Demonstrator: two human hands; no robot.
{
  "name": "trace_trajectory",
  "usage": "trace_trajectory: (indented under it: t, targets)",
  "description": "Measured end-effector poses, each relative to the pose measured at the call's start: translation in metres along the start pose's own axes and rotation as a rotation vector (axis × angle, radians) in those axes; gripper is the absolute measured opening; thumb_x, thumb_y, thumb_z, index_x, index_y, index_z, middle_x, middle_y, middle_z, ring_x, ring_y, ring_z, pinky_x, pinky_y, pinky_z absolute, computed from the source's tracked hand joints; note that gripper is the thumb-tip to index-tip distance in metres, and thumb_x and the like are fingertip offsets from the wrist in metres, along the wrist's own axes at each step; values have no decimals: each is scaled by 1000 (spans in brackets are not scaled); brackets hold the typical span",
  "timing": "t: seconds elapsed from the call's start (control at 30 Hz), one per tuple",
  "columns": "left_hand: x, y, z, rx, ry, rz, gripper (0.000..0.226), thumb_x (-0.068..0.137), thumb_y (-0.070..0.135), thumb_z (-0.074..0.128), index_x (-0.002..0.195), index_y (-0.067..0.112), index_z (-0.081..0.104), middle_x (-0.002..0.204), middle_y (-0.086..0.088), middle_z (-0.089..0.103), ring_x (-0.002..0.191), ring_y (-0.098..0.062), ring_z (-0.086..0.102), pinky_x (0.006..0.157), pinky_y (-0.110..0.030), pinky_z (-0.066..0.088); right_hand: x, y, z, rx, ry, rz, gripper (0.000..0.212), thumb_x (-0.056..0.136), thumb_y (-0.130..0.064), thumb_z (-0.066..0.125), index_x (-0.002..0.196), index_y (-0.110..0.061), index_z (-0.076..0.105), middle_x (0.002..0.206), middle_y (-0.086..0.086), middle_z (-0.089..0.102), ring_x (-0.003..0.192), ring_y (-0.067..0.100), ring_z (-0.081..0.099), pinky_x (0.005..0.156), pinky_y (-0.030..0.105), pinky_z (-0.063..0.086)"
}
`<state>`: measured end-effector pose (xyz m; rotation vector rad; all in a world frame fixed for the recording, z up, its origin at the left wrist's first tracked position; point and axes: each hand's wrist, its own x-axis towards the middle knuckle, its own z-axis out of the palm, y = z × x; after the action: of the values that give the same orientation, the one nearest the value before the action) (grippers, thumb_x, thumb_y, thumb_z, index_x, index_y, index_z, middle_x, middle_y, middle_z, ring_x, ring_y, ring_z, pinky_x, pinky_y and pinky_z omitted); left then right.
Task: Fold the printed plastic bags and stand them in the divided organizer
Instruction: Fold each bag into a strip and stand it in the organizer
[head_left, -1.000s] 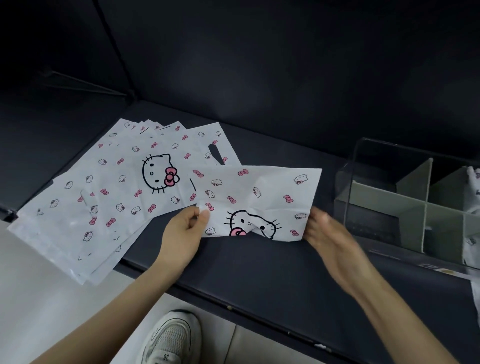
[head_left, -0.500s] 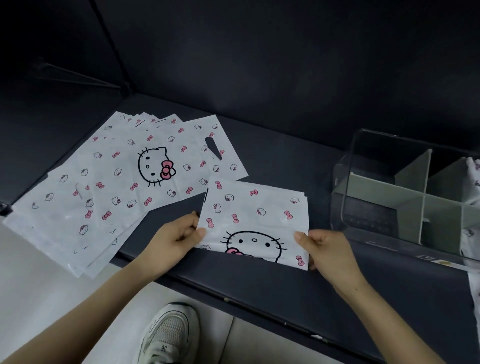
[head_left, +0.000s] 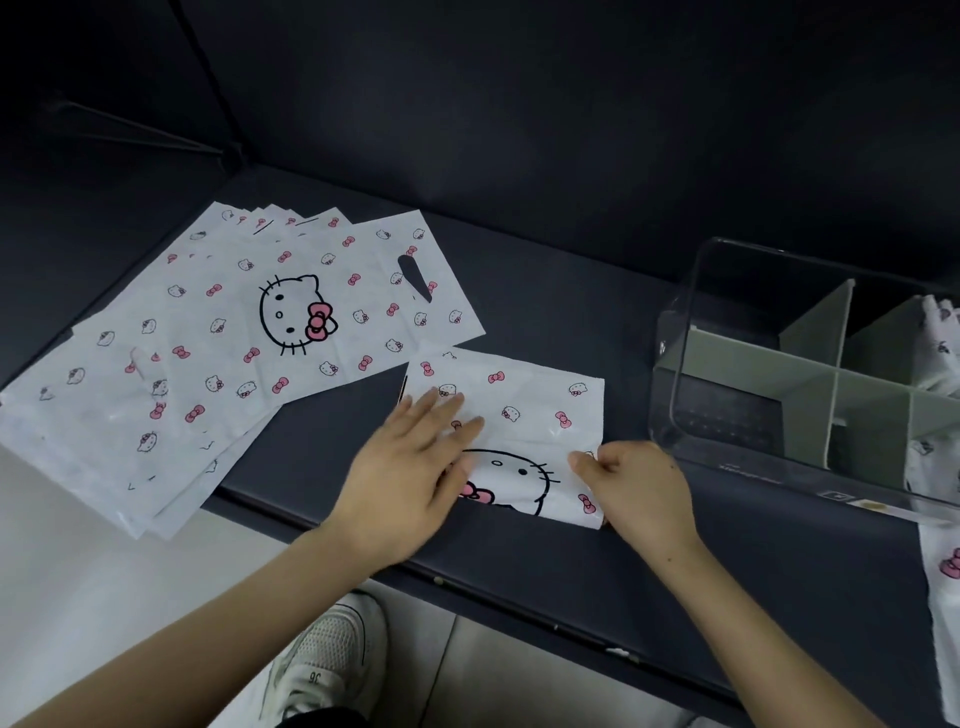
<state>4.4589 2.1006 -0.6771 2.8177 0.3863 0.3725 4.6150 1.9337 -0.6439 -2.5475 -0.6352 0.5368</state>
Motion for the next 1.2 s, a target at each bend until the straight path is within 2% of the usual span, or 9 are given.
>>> trace_trajectory:
  t: [0.1, 0.3, 0.5, 0.67, 0.77, 0.8, 0.93, 1.07, 1.2]
  targets:
    - [-1, 0, 11, 62, -112, -14, 53, 103, 39, 19, 137, 15, 52, 145, -12, 46, 137, -32, 37, 114, -37, 18, 0, -1, 1, -43, 35, 1, 49, 88, -24, 56, 50, -14, 26, 44, 0, 30, 47, 16, 28, 47, 29, 24]
    - [-1, -2, 17, 84, -147, -7, 52, 100, 40, 28, 146, 19, 39, 153, -10, 33, 144, -28, 23, 117, -38, 11, -1, -3, -1, -49, 10, 30, 46, 89, -22, 53, 51, -14, 28, 31, -10, 41, 38, 7, 43, 43, 24, 22]
    - [0, 0, 16, 143, -189, -30, 63, 100, 56, 13, 148, 21, 35, 156, -9, 27, 145, -24, 16, 116, -41, 11, 7, 0, 2, -65, 9, 45, 48, 88, -24, 54, 50, -14, 25, 46, 0, 29, 46, 16, 26, 44, 26, 20]
    - [1, 2, 17, 171, -227, -78, 76, 91, 74, 10, 150, 28, 24, 159, -5, 16, 148, -23, 9, 115, -42, 8, 4, -3, 1, -115, 17, 43, 42, 89, -24, 52, 54, -14, 33, 49, -4, 39, 47, 15, 34, 46, 25, 24]
    - [2, 4, 18, 168, -229, -93, 79, 88, 78, 11, 150, 31, 20, 159, -4, 13, 148, -22, 7, 116, -43, 7, -11, -2, 7, -417, 391, -240, 17, 86, -28, 55, 82, -12, 60, 71, 2, 59, 61, 24, 53, 55, 27, 36]
    - [2, 4, 17, 165, -230, -95, 80, 87, 79, 11, 150, 30, 20, 159, -4, 14, 148, -22, 8, 116, -43, 8, -19, -3, 12, -462, 481, -321, 28, 83, -33, 53, 96, -11, 64, 84, 7, 63, 70, 28, 57, 62, 33, 41]
    - [2, 5, 17, 160, -230, -93, 82, 87, 78, 14, 150, 28, 27, 159, -7, 20, 147, -24, 14, 116, -44, 12, -29, -1, 41, -477, 280, -454, 52, 87, -45, 42, 130, -20, 57, 135, 18, 51, 120, 38, 50, 102, 56, 31]
    - [2, 5, 17, 155, -224, -97, 84, 86, 80, 11, 150, 28, 25, 159, -6, 19, 147, -24, 13, 116, -43, 11, -32, 23, 43, -449, 194, -350, 54, 91, -50, 35, 140, -29, 44, 143, 21, 44, 133, 38, 42, 108, 62, 28]
    - [2, 5, 17, 157, -231, -109, 86, 84, 82, 7, 150, 29, 22, 160, -5, 14, 148, -22, 8, 117, -42, 8, -42, 52, 32, -412, 242, -307, 51, 95, -45, 32, 144, -31, 32, 145, 19, 43, 137, 32, 39, 109, 61, 28]
